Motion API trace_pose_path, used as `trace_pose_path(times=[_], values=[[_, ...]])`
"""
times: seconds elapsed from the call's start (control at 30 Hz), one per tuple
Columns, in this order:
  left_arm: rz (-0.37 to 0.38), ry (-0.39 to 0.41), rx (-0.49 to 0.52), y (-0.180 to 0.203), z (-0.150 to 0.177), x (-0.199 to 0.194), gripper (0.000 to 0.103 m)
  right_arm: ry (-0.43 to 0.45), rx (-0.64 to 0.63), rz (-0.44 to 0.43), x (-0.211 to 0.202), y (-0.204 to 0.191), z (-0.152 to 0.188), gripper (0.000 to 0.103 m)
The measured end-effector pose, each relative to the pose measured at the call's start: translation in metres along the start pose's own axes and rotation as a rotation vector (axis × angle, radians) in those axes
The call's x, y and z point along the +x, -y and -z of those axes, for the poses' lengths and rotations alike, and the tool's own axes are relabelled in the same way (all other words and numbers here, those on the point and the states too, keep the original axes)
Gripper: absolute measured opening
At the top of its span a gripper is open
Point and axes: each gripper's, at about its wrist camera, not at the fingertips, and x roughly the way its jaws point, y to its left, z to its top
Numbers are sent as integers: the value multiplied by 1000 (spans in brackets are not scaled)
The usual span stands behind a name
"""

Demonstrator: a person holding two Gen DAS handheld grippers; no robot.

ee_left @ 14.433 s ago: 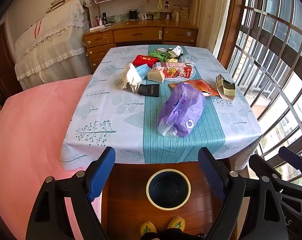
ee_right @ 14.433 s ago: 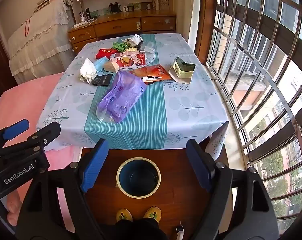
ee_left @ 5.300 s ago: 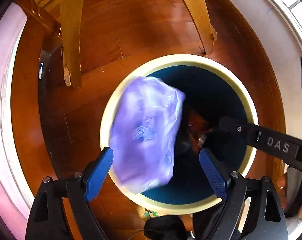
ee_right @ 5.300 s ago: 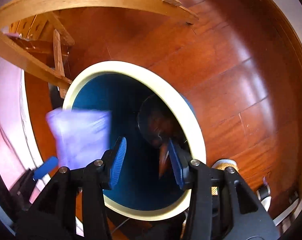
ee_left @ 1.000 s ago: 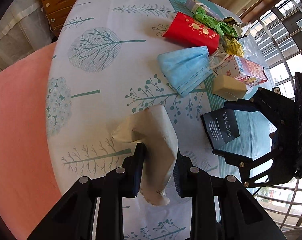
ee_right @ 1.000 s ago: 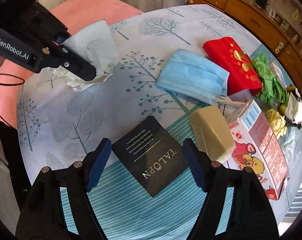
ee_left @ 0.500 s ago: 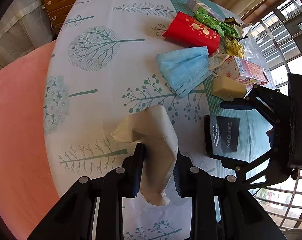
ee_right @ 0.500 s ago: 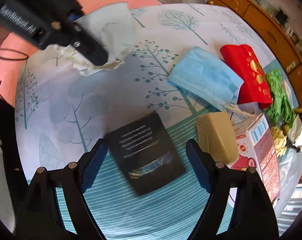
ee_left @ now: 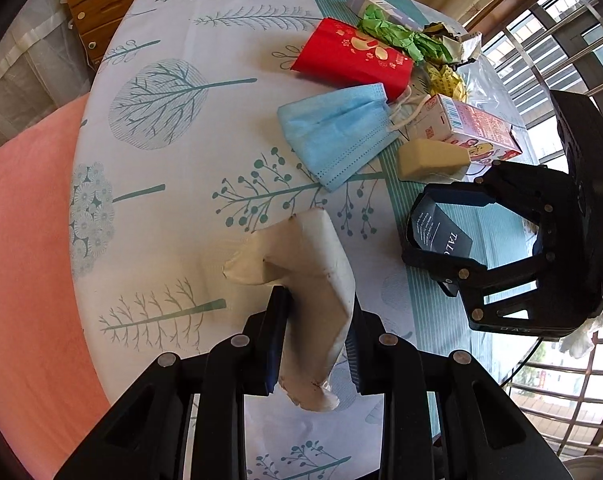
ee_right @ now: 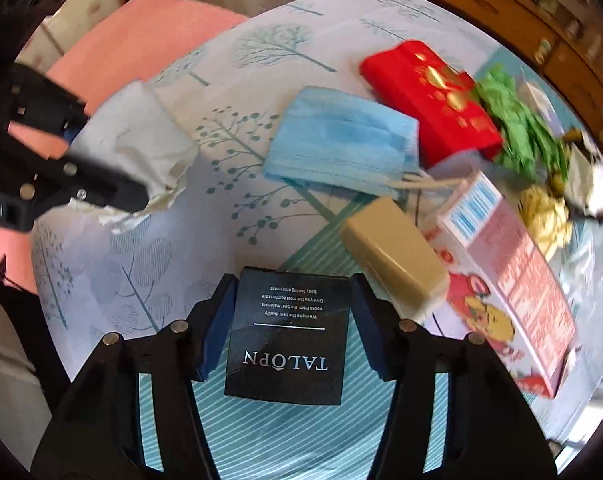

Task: Collect trash
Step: 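Grasp the white tissue with the left tool while the right tool grasps the black TALOPN card, then carry the tissue and black card down over the bin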

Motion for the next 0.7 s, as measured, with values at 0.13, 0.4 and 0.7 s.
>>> trace_pose_path(times=[0.13, 0.4, 0.7], values=[[3, 8, 25, 11, 6, -7, 26, 14, 66, 9, -12, -1, 15, 52], [-13, 50, 62, 55, 38, -27, 26, 128, 214, 13, -67, -12, 68, 51], [-55, 148, 4, 133, 124, -48, 26, 228, 227, -26, -139, -44, 169, 51]])
